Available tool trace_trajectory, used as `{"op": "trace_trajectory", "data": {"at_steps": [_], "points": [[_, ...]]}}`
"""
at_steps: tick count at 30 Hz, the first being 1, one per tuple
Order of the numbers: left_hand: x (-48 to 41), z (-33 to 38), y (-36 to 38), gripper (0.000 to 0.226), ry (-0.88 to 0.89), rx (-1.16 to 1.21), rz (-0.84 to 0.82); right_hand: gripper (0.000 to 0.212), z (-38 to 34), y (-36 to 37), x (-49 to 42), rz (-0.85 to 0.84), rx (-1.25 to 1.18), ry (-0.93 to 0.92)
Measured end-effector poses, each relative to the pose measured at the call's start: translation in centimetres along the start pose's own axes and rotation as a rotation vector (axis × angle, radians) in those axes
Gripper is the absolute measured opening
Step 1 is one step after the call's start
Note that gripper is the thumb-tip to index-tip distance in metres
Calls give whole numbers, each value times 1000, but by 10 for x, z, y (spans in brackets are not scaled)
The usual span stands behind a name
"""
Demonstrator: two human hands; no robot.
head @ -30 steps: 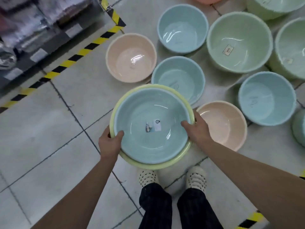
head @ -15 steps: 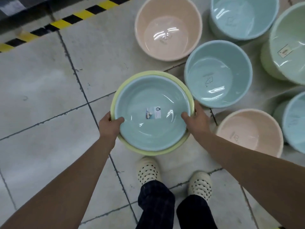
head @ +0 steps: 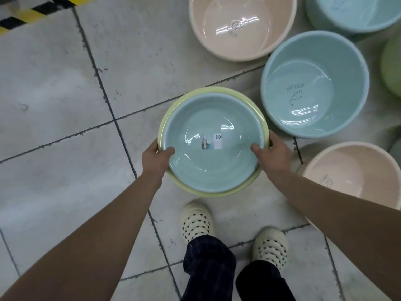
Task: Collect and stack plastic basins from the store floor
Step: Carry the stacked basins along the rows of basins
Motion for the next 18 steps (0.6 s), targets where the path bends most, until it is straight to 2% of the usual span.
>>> {"op": "trace_trajectory", "data": {"at_steps": [4, 9, 13, 18], "points": [[-7, -17, 2, 27, -6, 6, 35, 34, 3, 11, -4, -1, -8, -3], [-6, -22, 9, 23, 39, 24, 86, 46, 12, 22, -2, -22, -90, 31], [-5, -17, 13, 41, 30, -48, 107, 61, 12, 31, -8, -154, -134, 105], [14, -8, -8, 23, -4, -45, 69, 54, 16, 5, 2, -199, -113, 119]]}}
Point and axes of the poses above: each hand's wrist, its own x-axis away from the middle knuckle, its own y-axis out of the palm, z = x × y, the point moved 9 cm from there along -x, towards the middle knuckle, and after that the axes turned 14 degrees about z, right-handed, at the moved point
